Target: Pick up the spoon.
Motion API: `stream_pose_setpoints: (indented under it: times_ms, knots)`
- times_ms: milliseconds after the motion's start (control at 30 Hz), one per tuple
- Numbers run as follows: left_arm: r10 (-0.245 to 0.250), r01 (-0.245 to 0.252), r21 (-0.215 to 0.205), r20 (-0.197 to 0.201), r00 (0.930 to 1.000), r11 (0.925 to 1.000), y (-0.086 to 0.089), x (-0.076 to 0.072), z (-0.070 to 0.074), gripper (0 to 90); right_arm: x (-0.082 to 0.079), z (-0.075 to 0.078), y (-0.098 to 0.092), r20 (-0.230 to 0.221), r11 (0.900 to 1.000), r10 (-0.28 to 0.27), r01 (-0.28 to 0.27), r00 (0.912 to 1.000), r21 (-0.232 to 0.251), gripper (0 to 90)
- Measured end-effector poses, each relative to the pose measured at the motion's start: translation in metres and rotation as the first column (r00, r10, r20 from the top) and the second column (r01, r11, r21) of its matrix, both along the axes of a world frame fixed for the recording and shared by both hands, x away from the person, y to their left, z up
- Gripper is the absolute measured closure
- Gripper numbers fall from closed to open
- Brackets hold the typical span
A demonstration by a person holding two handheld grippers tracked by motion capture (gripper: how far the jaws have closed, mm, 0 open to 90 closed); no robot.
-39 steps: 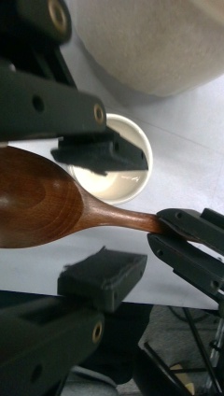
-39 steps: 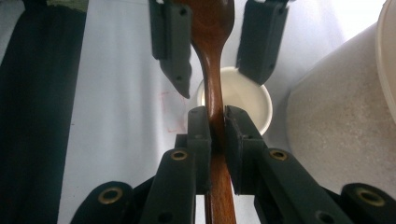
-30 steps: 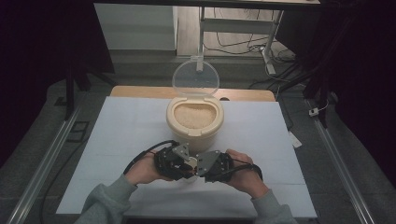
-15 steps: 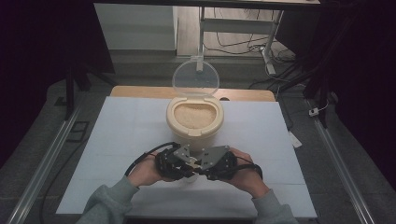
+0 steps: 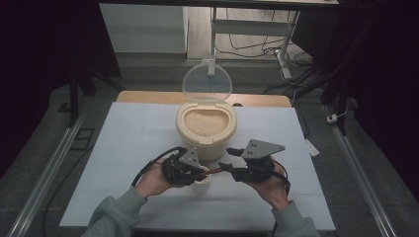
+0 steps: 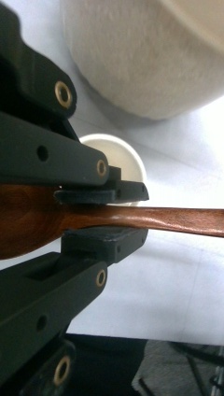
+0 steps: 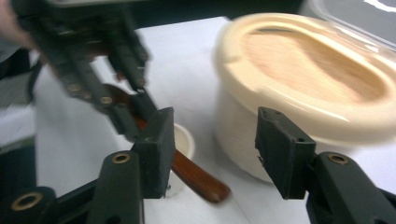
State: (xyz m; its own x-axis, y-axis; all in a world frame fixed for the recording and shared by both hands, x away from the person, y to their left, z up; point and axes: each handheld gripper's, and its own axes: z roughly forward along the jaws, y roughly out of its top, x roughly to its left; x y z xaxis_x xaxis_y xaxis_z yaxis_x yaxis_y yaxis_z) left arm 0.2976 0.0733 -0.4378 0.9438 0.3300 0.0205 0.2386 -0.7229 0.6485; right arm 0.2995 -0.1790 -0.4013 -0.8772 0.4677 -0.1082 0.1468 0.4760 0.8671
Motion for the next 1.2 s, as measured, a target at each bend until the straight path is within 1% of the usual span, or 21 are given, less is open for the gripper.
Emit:
stream_pose_setpoints:
  times_ms: [100, 200, 233, 267, 300, 367, 433, 467, 500, 633, 667, 733, 767, 867, 900, 967, 1000, 1100, 1133, 1200]
  knots:
    - [0.013, -0.013, -0.013, 0.010, 0.9999, 0.9998, 0.002, 0.001, 0.001, 78.0, 0.002, 0.001, -0.009, -0.027, 0.997, -0.063, 0.064, 0.9976, 0.047, 41.0]
    - [0.026, -0.025, -0.023, 0.017, 0.9995, 0.9994, 0.003, 0.001, 0.002, 78.0, 0.002, 0.001, -0.018, -0.065, 0.987, -0.118, 0.124, 0.9909, 0.099, 38.2]
    - [0.032, -0.031, -0.029, 0.021, 0.9993, 0.9991, 0.004, 0.001, 0.002, 78.0, 0.001, 0.001, -0.020, -0.072, 0.984, -0.130, 0.138, 0.9889, 0.109, 37.4]
    - [0.036, -0.035, -0.034, 0.026, 0.9990, 0.9988, 0.004, 0.001, 0.003, 78.0, 0.000, 0.001, -0.022, -0.082, 0.980, -0.151, 0.160, 0.9850, 0.114, 36.1]
    - [0.036, -0.035, -0.034, 0.026, 0.9990, 0.9988, 0.004, 0.001, 0.003, 78.0, -0.001, 0.000, -0.024, -0.092, 0.977, -0.163, 0.174, 0.9823, 0.127, 34.5]
    - [0.054, -0.052, -0.054, 0.039, 0.9978, 0.9972, 0.005, 0.000, 0.004, 78.0, -0.004, -0.001, -0.027, -0.111, 0.970, -0.178, 0.194, 0.9777, 0.149, 32.4]
    - [0.061, -0.058, -0.062, 0.046, 0.9971, 0.9964, 0.005, 0.000, 0.004, 78.0, -0.008, -0.004, -0.029, -0.108, 0.963, -0.188, 0.205, 0.9761, 0.173, 31.0]
    - [0.070, -0.066, -0.076, 0.054, 0.9961, 0.9949, 0.004, 0.000, 0.004, 78.0, -0.009, -0.005, -0.030, -0.113, 0.961, -0.190, 0.208, 0.9753, 0.180, 30.9]
    - [0.073, -0.068, -0.079, 0.058, 0.9957, 0.9946, 0.004, -0.001, 0.005, 78.0, -0.010, -0.007, -0.031, -0.121, 0.960, -0.193, 0.212, 0.9737, 0.181, 30.7]
    - [0.080, -0.073, -0.089, 0.071, 0.9943, 0.9933, 0.003, -0.002, 0.005, 78.0, -0.011, -0.012, -0.028, -0.139, 0.957, -0.203, 0.227, 0.9693, 0.182, 30.7]
    - [0.088, -0.080, -0.101, 0.077, 0.9931, 0.9917, 0.002, -0.002, 0.005, 78.0, -0.011, -0.013, -0.026, -0.139, 0.957, -0.202, 0.225, 0.9695, 0.183, 30.7]
    - [0.091, -0.082, -0.105, 0.079, 0.9927, 0.9911, 0.002, -0.002, 0.006, 78.0, -0.011, -0.014, -0.024, -0.137, 0.958, -0.199, 0.222, 0.9704, 0.180, 30.7]
    - [0.093, -0.084, -0.108, 0.081, 0.9923, 0.9905, 0.002, -0.002, 0.005, 78.0, -0.011, -0.017, -0.020, -0.145, 0.961, -0.193, 0.217, 0.9704, 0.174, 31.1]
    - [0.095, -0.086, -0.111, 0.085, 0.9918, 0.9901, 0.001, -0.003, 0.005, 78.0, -0.011, -0.021, -0.017, -0.156, 0.960, -0.193, 0.220, 0.9686, 0.174, 32.3]
    - [0.097, -0.086, -0.115, 0.090, 0.9912, 0.9896, 0.001, -0.004, 0.005, 78.0, -0.011, -0.023, -0.013, -0.164, 0.961, -0.197, 0.224, 0.9666, 0.163, 33.8]
    - [0.099, -0.086, -0.124, 0.100, 0.9901, 0.9886, 0.000, -0.005, 0.006, 78.0, -0.011, -0.025, -0.009, -0.174, 0.962, -0.193, 0.221, 0.9658, 0.161, 35.4]
    - [0.099, -0.086, -0.125, 0.106, 0.9894, 0.9885, -0.001, -0.005, 0.006, 78.0, -0.011, -0.026, -0.006, -0.177, 0.961, -0.188, 0.218, 0.9662, 0.168, 35.7]
    - [0.102, -0.087, -0.130, 0.116, 0.9880, 0.9878, -0.001, -0.006, 0.007, 78.0, -0.012, -0.026, -0.002, -0.175, 0.961, -0.191, 0.220, 0.9658, 0.166, 37.2]
    - [0.105, -0.088, -0.134, 0.125, 0.9866, 0.9872, -0.002, -0.007, 0.007, 78.0, -0.014, -0.027, 0.001, -0.178, 0.961, -0.182, 0.213, 0.9671, 0.178, 38.2]
    - [0.105, -0.087, -0.135, 0.133, 0.9855, 0.9870, -0.003, -0.008, 0.008, 78.0, -0.015, -0.027, 0.005, -0.175, 0.961, -0.184, 0.214, 0.9672, 0.176, 40.0]
